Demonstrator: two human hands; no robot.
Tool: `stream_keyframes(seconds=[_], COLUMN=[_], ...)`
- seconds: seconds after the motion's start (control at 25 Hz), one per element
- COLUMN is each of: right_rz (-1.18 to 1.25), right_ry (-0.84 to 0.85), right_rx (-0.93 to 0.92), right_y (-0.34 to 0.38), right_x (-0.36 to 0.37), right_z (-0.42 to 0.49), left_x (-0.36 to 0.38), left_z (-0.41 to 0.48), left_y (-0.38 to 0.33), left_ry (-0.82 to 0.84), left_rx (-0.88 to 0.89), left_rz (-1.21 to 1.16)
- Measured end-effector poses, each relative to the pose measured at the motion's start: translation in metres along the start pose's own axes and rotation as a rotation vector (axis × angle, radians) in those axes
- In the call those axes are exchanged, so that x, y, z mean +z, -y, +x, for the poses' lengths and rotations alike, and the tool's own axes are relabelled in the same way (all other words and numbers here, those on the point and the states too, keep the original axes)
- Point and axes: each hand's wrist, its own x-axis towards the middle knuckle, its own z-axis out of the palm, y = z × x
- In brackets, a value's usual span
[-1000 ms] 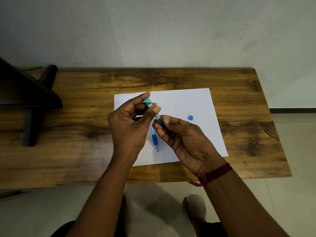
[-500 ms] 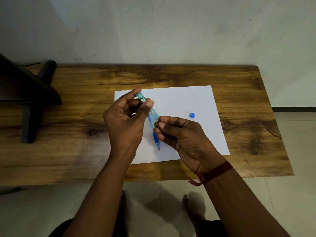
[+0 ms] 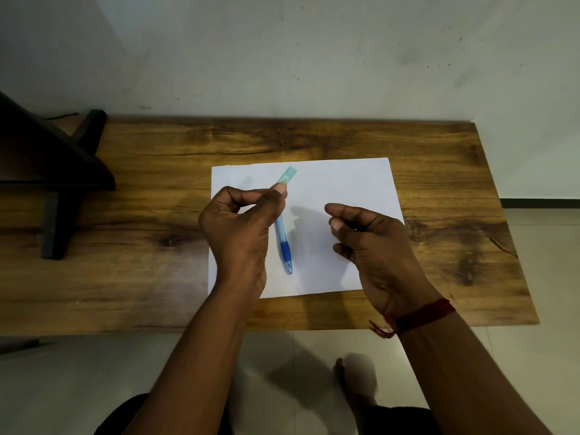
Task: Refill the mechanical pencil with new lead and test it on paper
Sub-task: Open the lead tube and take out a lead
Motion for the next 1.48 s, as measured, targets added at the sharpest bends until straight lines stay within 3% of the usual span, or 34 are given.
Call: stream_keyframes(seconds=[0.24,0.64,0.96,1.12,1.36,1.48], right_rz=[0.09,0.357,0.158,0.202,0.527,0.343], right_ry=[-0.062,0.057,-0.01,-0.065,-0.034,-0.14], right_rx=[0.001,0.095,0.007,0.01,0.098,0.068], right_y=[0.003,0.004,0.005,0.006,0.015,0.014], right_x=[-0.006,-0.006,-0.001,-0.004,-0.026,-0.027], right_z=[0.004,0.006,0.006,0.009,0.014,0.016], left_x=[0.021,0.027,0.024,0.023,0.011,0.004], left_z=[-0.021,-0.035,-0.029,-0.027,-0.018,-0.013], left_y=[0.007,0.015,0.014,0.013,0.009,0.007], left_ry=[0.018,0.099,0.322,0.305,0.268,0.264], left_rx=[0.031,0.082,0.099,0.008,-0.072,-0.072], left_rz=[0.111,0.206,0.492,0.394,0.233,0.181])
